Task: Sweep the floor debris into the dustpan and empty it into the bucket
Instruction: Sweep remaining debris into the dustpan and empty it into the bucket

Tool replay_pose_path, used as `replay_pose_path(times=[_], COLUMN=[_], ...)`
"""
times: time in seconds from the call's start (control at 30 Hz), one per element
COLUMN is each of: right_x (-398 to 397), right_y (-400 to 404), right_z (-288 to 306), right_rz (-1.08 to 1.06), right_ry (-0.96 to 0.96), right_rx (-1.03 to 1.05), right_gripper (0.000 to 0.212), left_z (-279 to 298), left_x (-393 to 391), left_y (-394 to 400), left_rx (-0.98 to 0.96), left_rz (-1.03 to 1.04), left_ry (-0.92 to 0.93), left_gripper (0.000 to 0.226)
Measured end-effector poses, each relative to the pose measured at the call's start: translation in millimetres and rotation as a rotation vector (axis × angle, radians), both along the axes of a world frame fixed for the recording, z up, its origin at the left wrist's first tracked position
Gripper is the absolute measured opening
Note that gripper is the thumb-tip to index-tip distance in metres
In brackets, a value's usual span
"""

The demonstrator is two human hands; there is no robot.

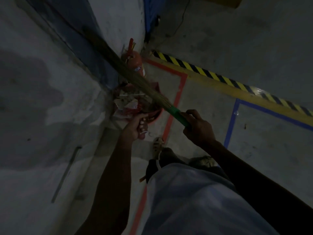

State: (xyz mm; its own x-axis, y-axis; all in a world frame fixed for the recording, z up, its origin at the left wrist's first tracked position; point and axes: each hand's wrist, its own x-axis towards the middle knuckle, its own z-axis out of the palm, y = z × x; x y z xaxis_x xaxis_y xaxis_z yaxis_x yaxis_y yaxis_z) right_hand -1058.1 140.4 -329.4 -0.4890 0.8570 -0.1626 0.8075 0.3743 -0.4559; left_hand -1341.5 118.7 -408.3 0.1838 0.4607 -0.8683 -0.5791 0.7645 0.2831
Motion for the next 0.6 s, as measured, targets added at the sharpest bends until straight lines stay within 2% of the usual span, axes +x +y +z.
replay_pose_path(times=[0.33, 0.43, 0.6], right_x=[-13.2, -12.6, -11.3], right_y=[8.9, 9.2, 11.0], right_z=[11.7, 10.9, 15.9], right_rz=[-0.126, -0.179, -0.26], right_ry=[-0.014, -0.021, 0.016], right_rx=[0.004, -0.007, 0.004], right_gripper=[0.068, 0.067, 0.069], left_z=[-45.2, -47.6, -62.5], left_x=[-11.1, -9.4, -13.4], left_y=[35.7, 32.6, 17.9], left_rx=[-0.116, -0.124, -0.214], left_rz=[-0.026, 0.033, 0.011], left_ry=[0.074, 0.09, 0.096], left_gripper=[0.038, 0.037, 0.042])
